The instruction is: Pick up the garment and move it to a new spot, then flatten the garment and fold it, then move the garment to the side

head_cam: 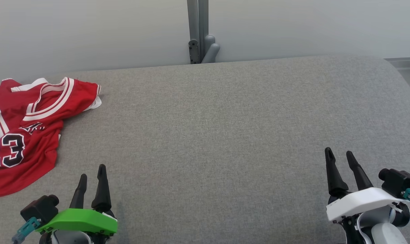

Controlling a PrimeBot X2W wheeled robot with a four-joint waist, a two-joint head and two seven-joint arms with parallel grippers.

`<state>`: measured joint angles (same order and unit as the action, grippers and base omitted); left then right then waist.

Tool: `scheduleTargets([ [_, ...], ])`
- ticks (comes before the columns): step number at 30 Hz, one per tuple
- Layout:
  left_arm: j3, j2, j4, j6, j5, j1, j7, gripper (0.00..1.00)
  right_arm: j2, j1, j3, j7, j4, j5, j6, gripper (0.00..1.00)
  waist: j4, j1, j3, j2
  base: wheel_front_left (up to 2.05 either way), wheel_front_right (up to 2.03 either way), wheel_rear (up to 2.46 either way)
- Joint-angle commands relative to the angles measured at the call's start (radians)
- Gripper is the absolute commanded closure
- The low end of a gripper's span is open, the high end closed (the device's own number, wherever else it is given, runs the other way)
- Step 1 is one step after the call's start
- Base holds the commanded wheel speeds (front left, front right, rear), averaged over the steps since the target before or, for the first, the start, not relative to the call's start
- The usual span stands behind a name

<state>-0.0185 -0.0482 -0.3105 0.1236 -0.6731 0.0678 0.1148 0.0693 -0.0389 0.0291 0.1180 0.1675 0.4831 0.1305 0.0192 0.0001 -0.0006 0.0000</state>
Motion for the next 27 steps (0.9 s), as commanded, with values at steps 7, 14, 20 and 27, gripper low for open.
scheduleTargets([
  [7, 0.008, -0.01, -0.008, 0.007, 0.102, 0.004, 0.028, 0.0, 0.01, 0.005, 0.001, 0.029, -0.007, -0.11, 0.0, 0.0, 0.0, 0.0, 0.0, 0.0, 0.0, 0.0, 0.0],
  [14, 0.009, -0.012, -0.022, 0.007, 0.17, -0.002, 0.046, 0.0, 0.014, 0.021, 0.01, 0.047, 0.018, -0.174, 0.0, 0.0, 0.001, 0.0, -0.002, 0.0, 0.0, 0.0, 0.0],
  [20, 0.014, -0.013, -0.03, 0.007, 0.213, -0.003, 0.059, 0.0, 0.014, 0.031, 0.018, 0.058, 0.038, -0.201, 0.0, 0.0, 0.003, 0.0, -0.002, 0.0, 0.0, 0.0, 0.0],
  [27, 0.022, -0.018, -0.038, 0.008, 0.274, -0.008, 0.075, 0.0, 0.012, 0.044, 0.038, 0.075, 0.057, -0.253, 0.0, 0.0, 0.005, 0.0, -0.004, 0.0, 0.0, 0.0, 0.0],
])
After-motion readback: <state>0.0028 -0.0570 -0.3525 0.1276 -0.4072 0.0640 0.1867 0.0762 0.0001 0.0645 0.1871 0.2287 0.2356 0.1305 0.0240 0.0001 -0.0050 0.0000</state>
